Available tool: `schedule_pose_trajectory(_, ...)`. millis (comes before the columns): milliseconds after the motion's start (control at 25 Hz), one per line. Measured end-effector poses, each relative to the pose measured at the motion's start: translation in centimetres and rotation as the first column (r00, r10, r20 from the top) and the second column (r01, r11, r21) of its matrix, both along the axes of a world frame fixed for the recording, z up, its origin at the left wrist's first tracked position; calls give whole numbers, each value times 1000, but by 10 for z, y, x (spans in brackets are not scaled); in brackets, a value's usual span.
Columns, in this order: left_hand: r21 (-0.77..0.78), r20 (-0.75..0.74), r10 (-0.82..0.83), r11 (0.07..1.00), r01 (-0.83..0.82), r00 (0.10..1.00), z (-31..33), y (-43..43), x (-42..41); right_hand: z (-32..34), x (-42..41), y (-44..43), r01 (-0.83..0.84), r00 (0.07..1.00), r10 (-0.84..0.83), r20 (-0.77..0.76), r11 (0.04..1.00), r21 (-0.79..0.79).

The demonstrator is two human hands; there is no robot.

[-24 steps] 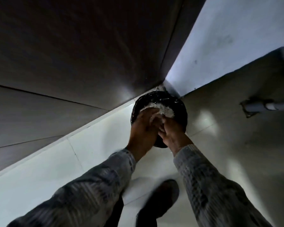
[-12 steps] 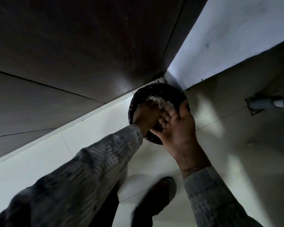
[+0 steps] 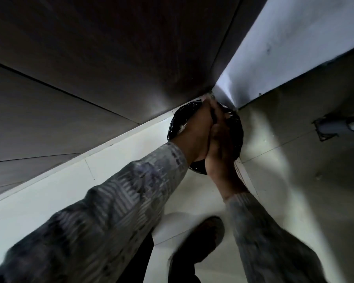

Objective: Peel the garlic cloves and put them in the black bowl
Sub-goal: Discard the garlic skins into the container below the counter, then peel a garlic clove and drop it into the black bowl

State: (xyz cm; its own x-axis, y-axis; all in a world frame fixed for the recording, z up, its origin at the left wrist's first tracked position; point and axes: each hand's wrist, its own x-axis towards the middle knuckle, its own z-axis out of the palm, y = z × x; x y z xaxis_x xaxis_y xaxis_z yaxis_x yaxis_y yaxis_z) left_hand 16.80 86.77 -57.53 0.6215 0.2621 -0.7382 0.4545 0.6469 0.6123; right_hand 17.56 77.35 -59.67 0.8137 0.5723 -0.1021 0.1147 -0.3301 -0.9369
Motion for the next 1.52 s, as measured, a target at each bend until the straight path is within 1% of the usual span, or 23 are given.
schedule_pose_trajectory(40, -53, -11, -8, 999, 7, 1000, 9, 4, -7, -14, 8, 2, -139, 987, 150, 52, 975, -175)
schedule_pose_trajectory(80, -69, -24, -23, 997, 21, 999, 18, 10, -17, -26, 19, 5, -217, 974, 228, -4, 921, -325)
schedule_pose_trajectory(120, -5, -14, -42, 999, 42, 999, 25, 16, -30, -29, 29, 8, -250, 967, 242, -73, 869, -428)
schedule_pose_trajectory(160, 32, 30, -45, 998, 44, 999, 35, 20, -44, -32, 37, 10, -260, 965, 245, -97, 829, -496)
schedule_pose_trajectory(200, 108, 48, -72, 992, 67, 996, 45, 24, -54, -27, 41, 10, -272, 960, 261, -102, 778, -566)
schedule_pose_trajectory(240, 209, 27, -87, 975, 80, 996, 62, 27, -61, -15, 40, 6, -285, 955, 271, -121, 727, -624)
schedule_pose_trajectory(280, 361, -19, -145, 922, 142, 989, 73, 30, -67, 3, 37, 4, -280, 956, 265, -124, 708, -648)
schedule_pose_trajectory(320, 494, -89, -234, 833, 247, 968, 80, 33, -72, 25, 33, 1, -270, 960, 254, -120, 719, -641)
schedule_pose_trajectory(360, 598, -192, -346, 701, 389, 918, 90, 35, -79, 51, 26, -4, -262, 963, 245, -114, 742, -617)
schedule_pose_trajectory(400, 667, -274, -420, 565, 486, 865, 106, 38, -83, 77, 17, -9, -261, 963, 244, -111, 759, -596)
schedule_pose_trajectory(440, 697, -317, -470, 474, 538, 824, 124, 40, -84, 108, 8, -15, -267, 962, 244, -119, 771, -579)
schedule_pose_trajectory(480, 694, -332, -499, 446, 566, 800, 141, 42, -86, 135, -3, -22, -275, 960, 255, -115, 783, -558)
schedule_pose_trajectory(600, 661, -322, -523, 472, 583, 789, 217, 38, -87, 227, -23, -41, -253, 959, 283, -21, 820, -513)
schedule_pose_trajectory(640, 668, -303, -531, 474, 574, 791, 245, 35, -87, 259, -28, -48, -242, 960, 281, -1, 826, -509)
schedule_pose_trajectory(680, 681, -296, -545, 456, 573, 785, 274, 31, -89, 294, -32, -55, -229, 962, 272, 13, 834, -502)
schedule_pose_trajectory(760, 724, -290, -596, 376, 579, 749, 335, 26, -90, 361, -34, -68, -168, 971, 228, 64, 854, -493)
schedule_pose_trajectory(880, 786, -267, -678, 258, 562, 685, 410, 14, -94, 453, -41, -85, -37, 987, 105, 120, 882, -469)
schedule_pose_trajectory(920, 803, -255, -712, 221, 553, 654, 439, 9, -94, 487, -46, -94, 11, 992, 50, 119, 888, -460)
schedule_pose_trajectory(1040, 862, -225, -799, 104, 496, 558, 520, -3, -83, 572, -59, -120, 153, 978, -74, 195, 890, -430)
schedule_pose_trajectory(1160, 922, -199, -872, -11, 387, 448, 597, -27, -69, 641, -82, -144, 351, 926, -246, 287, 841, -412)
schedule_pose_trajectory(1280, 960, -116, -939, -22, 281, 323, 650, -62, -49, 691, -102, -174, 542, 831, -417, 368, 755, -369)
schedule_pose_trajectory(1400, 978, -78, -981, -40, 205, 178, 694, -116, -37, 728, -122, -222, 712, 699, -586, 410, 621, -327)
schedule_pose_trajectory(1520, 989, -61, -997, -55, 140, 41, 718, -175, -37, 746, -146, -271, 826, 564, -688, 457, 487, -285)
